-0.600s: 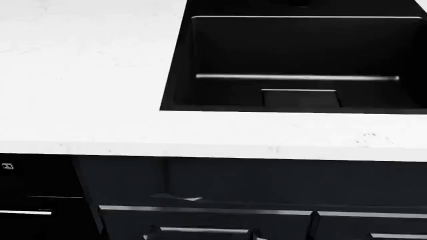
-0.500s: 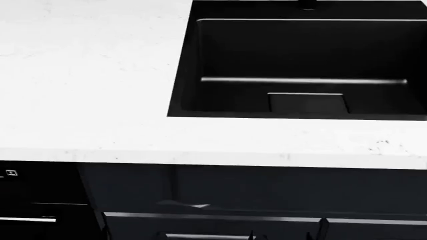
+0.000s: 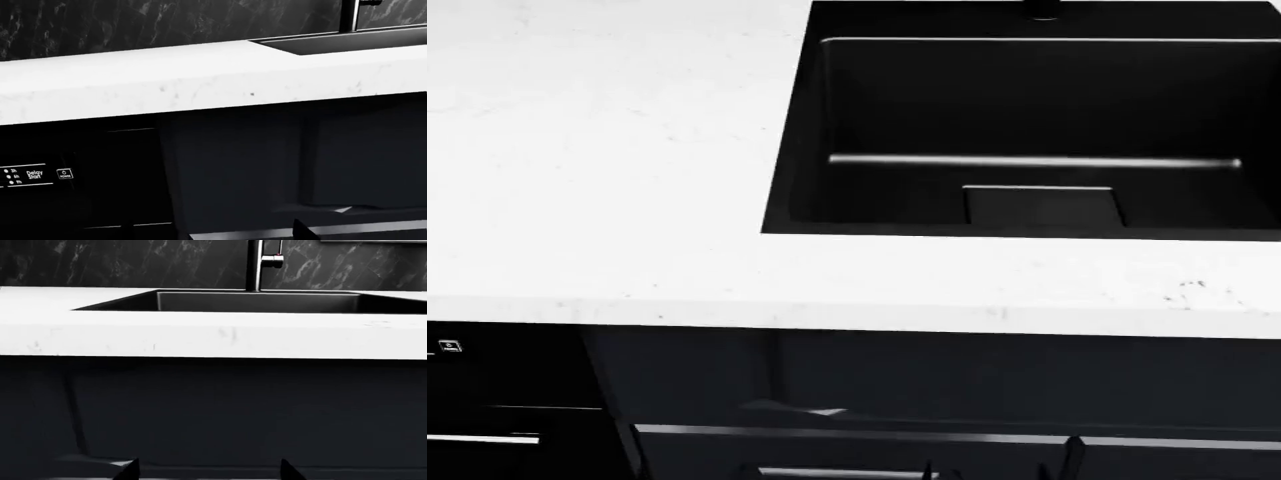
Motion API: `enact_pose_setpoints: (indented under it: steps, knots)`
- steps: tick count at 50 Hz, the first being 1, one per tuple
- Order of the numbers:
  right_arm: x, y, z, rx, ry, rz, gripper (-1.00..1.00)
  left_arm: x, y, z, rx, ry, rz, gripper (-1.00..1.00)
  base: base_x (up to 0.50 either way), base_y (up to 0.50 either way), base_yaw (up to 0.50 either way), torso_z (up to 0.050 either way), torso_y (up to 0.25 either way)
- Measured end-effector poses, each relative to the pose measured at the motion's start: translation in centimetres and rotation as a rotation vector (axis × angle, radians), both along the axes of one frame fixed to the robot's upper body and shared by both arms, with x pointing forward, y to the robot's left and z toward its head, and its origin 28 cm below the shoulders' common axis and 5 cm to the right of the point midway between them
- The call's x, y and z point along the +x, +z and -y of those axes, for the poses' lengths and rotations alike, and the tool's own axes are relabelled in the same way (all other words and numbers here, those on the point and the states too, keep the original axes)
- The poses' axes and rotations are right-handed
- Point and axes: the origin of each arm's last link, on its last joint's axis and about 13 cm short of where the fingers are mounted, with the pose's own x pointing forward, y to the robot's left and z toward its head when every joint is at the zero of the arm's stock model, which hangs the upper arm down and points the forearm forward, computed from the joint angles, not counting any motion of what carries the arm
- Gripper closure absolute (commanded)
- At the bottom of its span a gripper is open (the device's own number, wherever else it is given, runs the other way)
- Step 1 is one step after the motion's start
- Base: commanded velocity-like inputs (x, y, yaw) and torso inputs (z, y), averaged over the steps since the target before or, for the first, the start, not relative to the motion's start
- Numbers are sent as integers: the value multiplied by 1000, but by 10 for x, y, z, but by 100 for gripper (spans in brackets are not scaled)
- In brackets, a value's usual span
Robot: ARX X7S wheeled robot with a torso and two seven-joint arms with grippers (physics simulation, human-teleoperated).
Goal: Place the cherry and the sweet potato on separate cutting boards.
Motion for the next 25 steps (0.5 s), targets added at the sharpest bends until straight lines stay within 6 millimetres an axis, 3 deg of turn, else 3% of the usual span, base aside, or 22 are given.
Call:
enact_pose_setpoints:
  steps: [9, 20, 25]
  knots:
    - [-1, 1, 1, -14, -9, 12, -100, 1, -1, 1, 17, 4, -15, -100, 0, 0, 0, 0, 0]
    - [-1, 1, 3, -18, -35, 11, -100, 1, -2, 1, 24, 11, -22, -100, 0, -495, 0, 0, 0]
    - [0, 2, 4, -37, -52, 19, -100, 1, -3, 2, 27, 9, -28, -100, 0, 0, 0, 0, 0]
